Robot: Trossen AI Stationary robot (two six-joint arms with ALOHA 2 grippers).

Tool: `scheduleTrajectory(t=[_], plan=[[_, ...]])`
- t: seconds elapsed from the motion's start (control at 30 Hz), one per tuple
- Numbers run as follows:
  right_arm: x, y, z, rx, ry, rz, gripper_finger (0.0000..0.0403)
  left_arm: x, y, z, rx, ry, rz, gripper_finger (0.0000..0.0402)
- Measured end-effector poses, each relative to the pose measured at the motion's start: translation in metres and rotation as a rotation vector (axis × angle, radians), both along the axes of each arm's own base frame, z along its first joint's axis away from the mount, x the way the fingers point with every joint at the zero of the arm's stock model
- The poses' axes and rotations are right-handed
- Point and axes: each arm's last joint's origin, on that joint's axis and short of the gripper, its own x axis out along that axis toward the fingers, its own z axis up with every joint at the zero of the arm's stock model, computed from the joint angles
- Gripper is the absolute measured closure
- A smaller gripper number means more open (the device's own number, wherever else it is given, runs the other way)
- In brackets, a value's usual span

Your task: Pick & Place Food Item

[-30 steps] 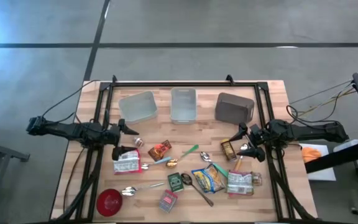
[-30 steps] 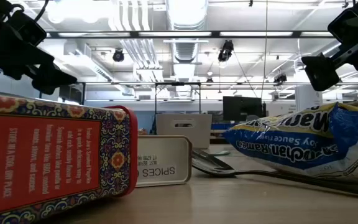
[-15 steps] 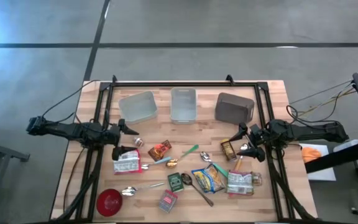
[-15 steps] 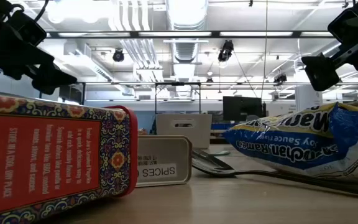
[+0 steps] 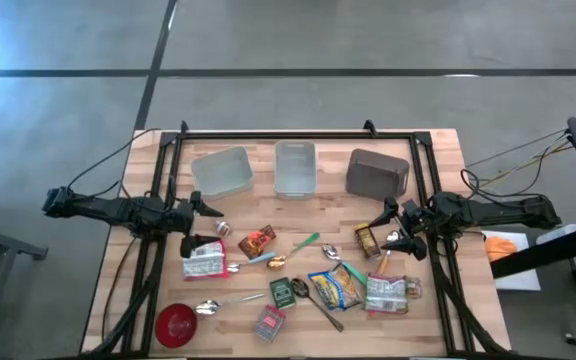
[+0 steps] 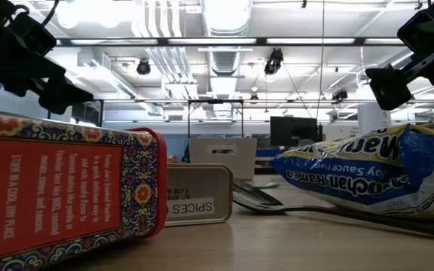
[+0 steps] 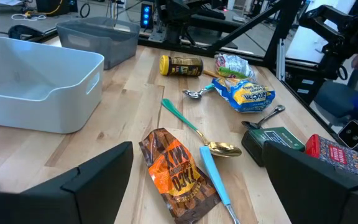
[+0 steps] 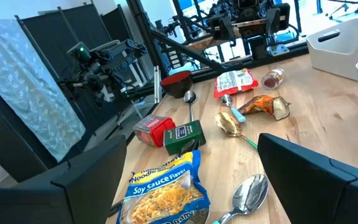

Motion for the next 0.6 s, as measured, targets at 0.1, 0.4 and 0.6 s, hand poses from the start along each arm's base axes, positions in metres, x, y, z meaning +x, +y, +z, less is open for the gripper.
scheduleTrajectory(t=[0.1, 0.4, 0.6], plan=[[0.0, 0.0, 0.0, 0.0, 0.0, 0.0, 0.0041, 0.0, 0.0, 0.0, 0.0, 0.0, 0.0, 0.004], [0.0, 0.0, 0.0, -0.003, -0.002, -0.001, 0.0041, 0.0, 0.0, 0.0, 0.0, 0.0, 0.0, 0.004], [-0.001, -0.001, 0.017, 0.003, -0.091, -0.017, 0.0041, 0.0, 0.0, 0.0, 0.0, 0.0, 0.0, 0.004]])
